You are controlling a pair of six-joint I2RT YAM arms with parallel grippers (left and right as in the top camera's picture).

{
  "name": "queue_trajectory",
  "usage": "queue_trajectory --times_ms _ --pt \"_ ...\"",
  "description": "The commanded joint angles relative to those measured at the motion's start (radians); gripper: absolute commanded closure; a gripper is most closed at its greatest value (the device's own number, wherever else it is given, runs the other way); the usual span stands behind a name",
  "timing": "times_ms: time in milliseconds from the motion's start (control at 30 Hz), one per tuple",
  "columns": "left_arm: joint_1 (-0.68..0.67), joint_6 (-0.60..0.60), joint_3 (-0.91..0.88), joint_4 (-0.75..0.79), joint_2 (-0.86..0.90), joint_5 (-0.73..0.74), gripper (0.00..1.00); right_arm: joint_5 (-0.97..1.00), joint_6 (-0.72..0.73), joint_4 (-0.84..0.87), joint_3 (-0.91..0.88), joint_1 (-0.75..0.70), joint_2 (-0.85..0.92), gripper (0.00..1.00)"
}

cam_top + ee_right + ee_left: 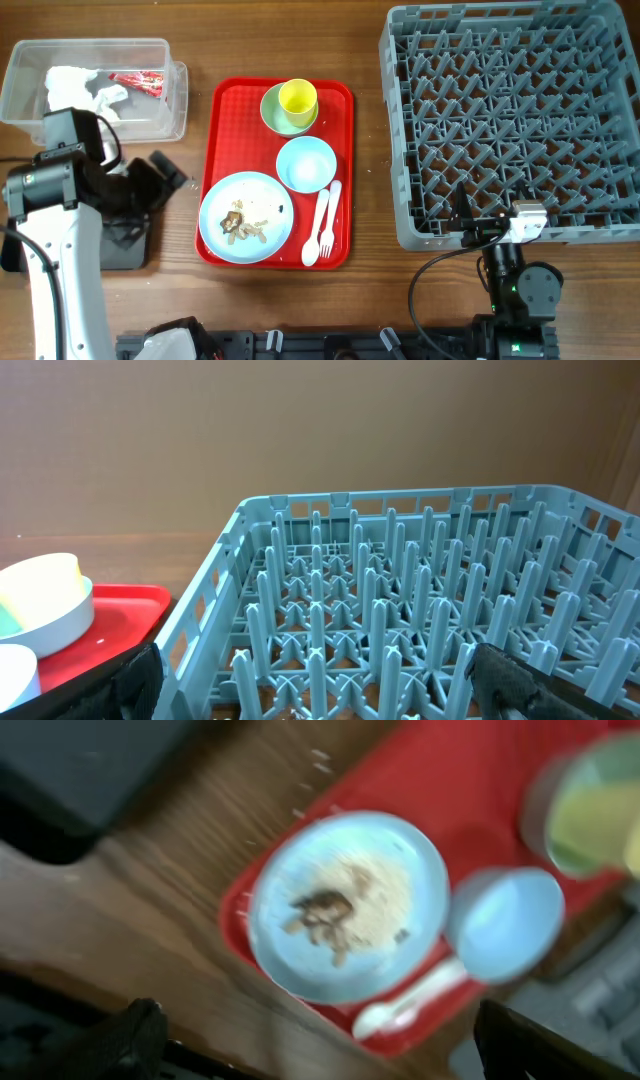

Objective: Sort waste into correct bins and load items into the dishwasher rack

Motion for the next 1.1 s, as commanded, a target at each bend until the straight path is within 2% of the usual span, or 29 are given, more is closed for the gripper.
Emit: queue_trajectory --times_ms 0,433,500,567,600,633,667,733,767,800,900,967,1000,1033,1067 --pt "0.051 -0.188 -0.005 0.002 -0.003 -0.187 0.00 -0.009 -0.011 0.004 -0.001 -0.005 -0.004 0.00" --pt "0.056 -0.187 -0.005 0.002 -0.003 -0.187 0.00 -0.011 -0.010 0.010 -0.001 -0.005 -0.004 0.00" --pt "0.056 -0.187 -0.005 0.002 -0.003 -0.187 0.00 -0.100 0.010 0.013 -0.001 -0.005 -0.004 0.00" --pt "0.056 -0.187 -0.005 0.002 -0.003 -0.187 0.00 -0.291 0.229 0.032 -0.001 -0.005 -0.004 0.00" --pt "0.056 -0.187 -0.005 0.002 -0.003 -0.187 0.00 -0.438 0.454 0.036 -0.001 -0.005 -0.004 0.00" --pt "0.056 -0.187 -0.005 0.002 -0.003 -0.187 0.00 -0.521 0.618 0.036 -0.001 -0.005 -0.004 0.00" --pt "0.056 -0.187 -0.005 0.002 -0.003 -0.187 0.00 -0.655 0.956 0.035 -0.001 -0.005 -0.004 0.00" --pt "0.056 -0.187 -0.005 0.002 -0.003 -0.187 0.00 -0.741 1.339 0.026 -0.001 -0.005 -0.004 0.00" --pt "0.056 -0.187 -0.005 0.002 -0.003 -0.187 0.00 -0.733 1.493 0.023 -0.001 -0.005 -0.004 0.00" --pt "0.056 -0.187 -0.005 0.002 -0.003 -0.187 0.00 -0.712 1.590 0.032 -0.001 -0.005 -0.004 0.00" --pt "0.056 -0.187 -0.005 0.002 -0.003 -0.187 0.00 -0.688 1.610 0.195 -0.001 -0.005 -0.004 0.00" --pt "0.056 -0.187 -0.005 0.002 -0.003 -0.187 0.00 -0.613 1.612 0.496 0.000 -0.005 -0.004 0.00" --pt "0.056 -0.187 -0.005 0.002 -0.003 -0.187 0.00 -0.560 1.613 0.589 0.005 -0.005 -0.004 0.00" --pt "0.056 -0.187 -0.005 0.002 -0.003 -0.187 0.00 -0.500 1.613 0.635 0.024 -0.005 -0.004 0.00" --pt "0.056 -0.187 -0.005 0.002 -0.003 -0.187 0.00 -0.438 1.578 0.597 0.086 -0.005 0.001 0.00"
